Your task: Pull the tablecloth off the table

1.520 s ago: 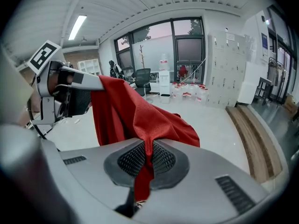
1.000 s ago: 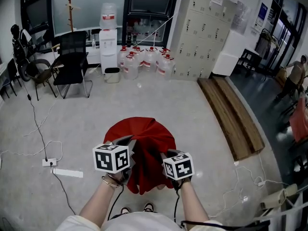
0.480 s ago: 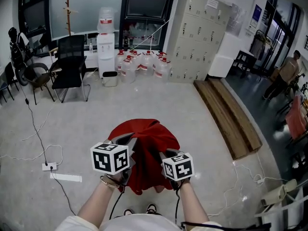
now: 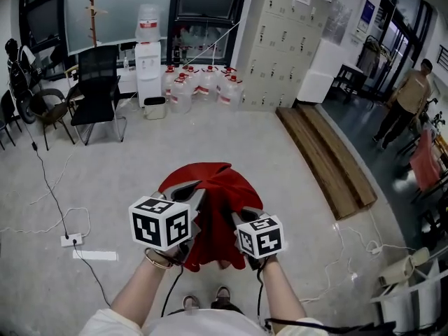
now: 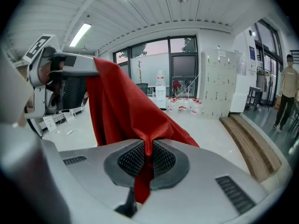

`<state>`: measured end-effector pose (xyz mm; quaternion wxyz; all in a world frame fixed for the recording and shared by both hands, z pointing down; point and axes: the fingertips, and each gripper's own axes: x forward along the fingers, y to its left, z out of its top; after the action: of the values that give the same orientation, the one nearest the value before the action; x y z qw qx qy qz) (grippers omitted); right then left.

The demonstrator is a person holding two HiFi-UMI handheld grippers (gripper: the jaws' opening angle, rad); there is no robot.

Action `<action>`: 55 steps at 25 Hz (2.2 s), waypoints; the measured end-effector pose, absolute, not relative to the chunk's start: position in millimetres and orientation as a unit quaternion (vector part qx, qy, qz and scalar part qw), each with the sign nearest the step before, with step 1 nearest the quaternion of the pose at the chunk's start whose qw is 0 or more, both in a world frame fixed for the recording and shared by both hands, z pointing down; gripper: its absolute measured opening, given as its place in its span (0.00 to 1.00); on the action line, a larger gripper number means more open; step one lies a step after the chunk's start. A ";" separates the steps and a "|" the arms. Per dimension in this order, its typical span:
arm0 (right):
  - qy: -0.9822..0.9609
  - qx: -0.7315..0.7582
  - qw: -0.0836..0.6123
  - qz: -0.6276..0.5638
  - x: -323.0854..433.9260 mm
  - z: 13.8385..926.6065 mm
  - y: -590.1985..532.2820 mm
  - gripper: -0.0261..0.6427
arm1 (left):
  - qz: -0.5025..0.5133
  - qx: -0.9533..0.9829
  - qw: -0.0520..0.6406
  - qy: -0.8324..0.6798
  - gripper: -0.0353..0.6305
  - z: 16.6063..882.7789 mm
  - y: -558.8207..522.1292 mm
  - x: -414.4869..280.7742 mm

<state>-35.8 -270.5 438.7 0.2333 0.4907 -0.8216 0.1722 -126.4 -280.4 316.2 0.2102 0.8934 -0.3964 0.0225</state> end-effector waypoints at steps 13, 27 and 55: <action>-0.790 0.549 0.210 0.173 13.3 416.3 -236.1 0.08 | 0.025 0.933 0.177 -0.314 0.08 280.0 -249.1 -62.9; -0.734 0.632 0.167 0.181 102.7 406.6 -141.5 0.08 | 0.021 0.968 0.162 -0.191 0.08 261.0 -154.4 48.7; -0.526 0.795 0.093 0.286 241.5 455.1 148.4 0.08 | 0.122 0.968 0.191 0.105 0.08 312.9 133.9 211.2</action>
<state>241.5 148.4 455.1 0.0932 0.7952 -0.5264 0.2862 211.2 133.9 312.9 0.1911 0.9682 0.1051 0.1222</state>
